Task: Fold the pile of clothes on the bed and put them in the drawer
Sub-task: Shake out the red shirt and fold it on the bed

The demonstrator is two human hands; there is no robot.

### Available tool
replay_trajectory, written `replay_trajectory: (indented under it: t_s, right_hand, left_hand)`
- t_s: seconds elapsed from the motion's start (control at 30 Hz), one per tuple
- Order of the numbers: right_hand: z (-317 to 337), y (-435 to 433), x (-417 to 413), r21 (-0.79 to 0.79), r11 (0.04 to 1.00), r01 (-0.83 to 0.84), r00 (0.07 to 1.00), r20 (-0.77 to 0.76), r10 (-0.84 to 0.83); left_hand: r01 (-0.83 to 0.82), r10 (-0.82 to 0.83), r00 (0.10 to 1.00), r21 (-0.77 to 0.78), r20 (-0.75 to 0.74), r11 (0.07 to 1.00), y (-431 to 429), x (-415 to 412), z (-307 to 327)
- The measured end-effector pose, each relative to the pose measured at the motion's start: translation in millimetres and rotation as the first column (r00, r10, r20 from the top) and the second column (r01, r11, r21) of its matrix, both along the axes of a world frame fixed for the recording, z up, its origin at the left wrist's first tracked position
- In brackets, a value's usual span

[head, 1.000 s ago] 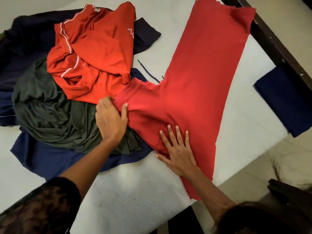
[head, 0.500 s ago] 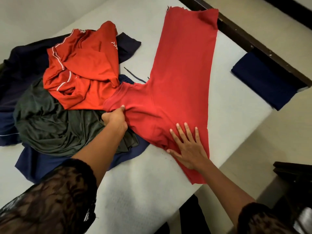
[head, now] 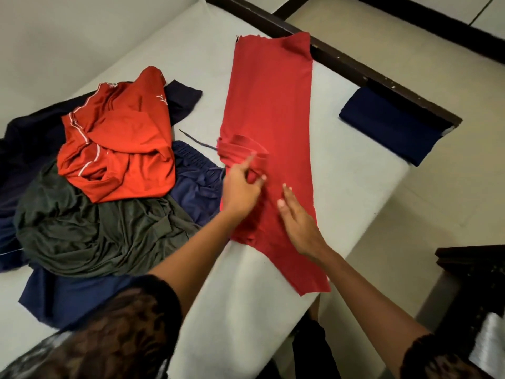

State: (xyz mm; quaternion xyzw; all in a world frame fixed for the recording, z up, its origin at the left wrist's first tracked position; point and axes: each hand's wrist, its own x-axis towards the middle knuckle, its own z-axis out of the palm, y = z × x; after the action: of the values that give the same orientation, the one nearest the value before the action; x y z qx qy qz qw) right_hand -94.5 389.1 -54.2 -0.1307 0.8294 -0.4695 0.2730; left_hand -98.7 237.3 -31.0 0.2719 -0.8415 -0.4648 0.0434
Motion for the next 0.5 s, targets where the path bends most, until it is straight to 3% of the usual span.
replay_trajectory:
  t_s: [0.07, 0.1, 0.17, 0.23, 0.37, 0.43, 0.5]
  right_hand:
    - [6, -1, -9, -0.129, 0.953, 0.272, 0.952, 0.183, -0.247]
    - [9, -1, -14, -0.126, 0.929, 0.348, 0.922, 0.228, -0.314]
    - [6, 4, -22, -0.076, 0.911, 0.404, 0.893, 0.248, -0.375]
    - [2, 6, -25, -0.023, 0.928, 0.373, 0.915, 0.174, -0.364]
    - [-5, 3, -21, 0.155, 0.982, 0.105, 0.973, -0.220, -0.070]
    - [-10, 0, -21, 0.290, 0.953, -0.088, 0.871, -0.442, 0.214]
    - [-21, -1, -21, 0.493, 0.836, -0.243, 0.696, -0.512, 0.504]
  left_hand:
    - [0.314, -0.308, 0.931, 0.000, 0.197, 0.949, 22, -2, -15]
    - [0.392, -0.373, 0.883, -0.010, 0.286, 0.920, 29, -1, -21]
    - [0.429, -0.389, 0.864, -0.062, 0.318, 0.901, 38, 0, -28]
    - [0.391, -0.336, 0.896, -0.156, 0.290, 0.907, 37, 5, -26]
    - [0.319, -0.272, 0.948, -0.508, 0.167, 0.800, 11, 15, -26]
    - [0.381, -0.343, 0.922, -0.574, 0.178, 0.725, -9, 21, -35]
    - [0.602, -0.485, 0.797, -0.529, 0.359, 0.598, -24, 34, -45]
